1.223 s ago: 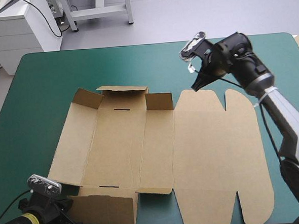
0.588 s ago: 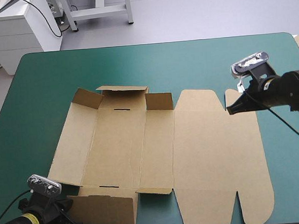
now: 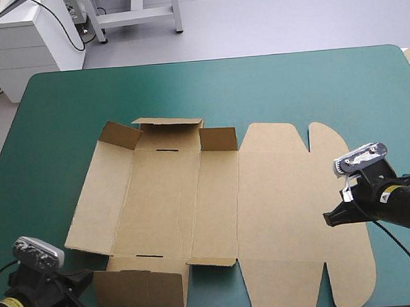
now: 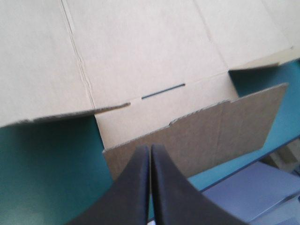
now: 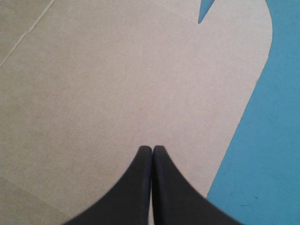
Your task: Fold the box
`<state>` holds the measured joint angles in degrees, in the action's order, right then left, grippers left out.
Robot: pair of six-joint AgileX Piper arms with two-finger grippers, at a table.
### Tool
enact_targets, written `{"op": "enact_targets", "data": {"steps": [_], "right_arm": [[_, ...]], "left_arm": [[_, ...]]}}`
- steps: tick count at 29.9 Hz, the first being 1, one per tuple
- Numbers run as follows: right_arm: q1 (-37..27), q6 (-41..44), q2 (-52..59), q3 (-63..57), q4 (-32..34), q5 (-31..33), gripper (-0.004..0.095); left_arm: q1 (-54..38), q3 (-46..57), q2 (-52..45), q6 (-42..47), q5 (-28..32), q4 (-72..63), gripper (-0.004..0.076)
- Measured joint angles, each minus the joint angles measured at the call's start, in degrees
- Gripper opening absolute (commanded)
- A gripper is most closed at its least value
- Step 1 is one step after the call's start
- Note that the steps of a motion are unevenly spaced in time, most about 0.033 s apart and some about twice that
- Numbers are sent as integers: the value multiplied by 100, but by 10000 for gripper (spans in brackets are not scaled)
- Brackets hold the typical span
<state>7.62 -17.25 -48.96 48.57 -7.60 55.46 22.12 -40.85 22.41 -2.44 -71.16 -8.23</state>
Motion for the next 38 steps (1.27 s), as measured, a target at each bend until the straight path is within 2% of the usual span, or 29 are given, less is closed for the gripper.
{"op": "enact_targets", "data": {"steps": [6, 13, 21, 23, 30, 38], "right_arm": [[0, 0, 5, -73, -6, -120, -19], [0, 0, 5, -73, -6, -314, -19], [-2, 0, 5, -73, -6, -318, -20], [-2, 0, 5, -73, -6, -321, -20], [-2, 0, 5, -73, -6, -204, -19], [-2, 0, 5, -73, 6, -96, -21]], "left_arm": [[0, -1201, 355, 101, -50, 146, -8], [0, -1581, 1413, -20, 12, 823, -8], [0, -1707, 3091, -335, 1030, 1179, -7], [0, -1856, 3513, -446, 1109, 1209, -6], [0, -2644, 4691, -779, 1109, 1237, 21], [-285, -3117, 4923, -1113, 887, 997, 21]]}}
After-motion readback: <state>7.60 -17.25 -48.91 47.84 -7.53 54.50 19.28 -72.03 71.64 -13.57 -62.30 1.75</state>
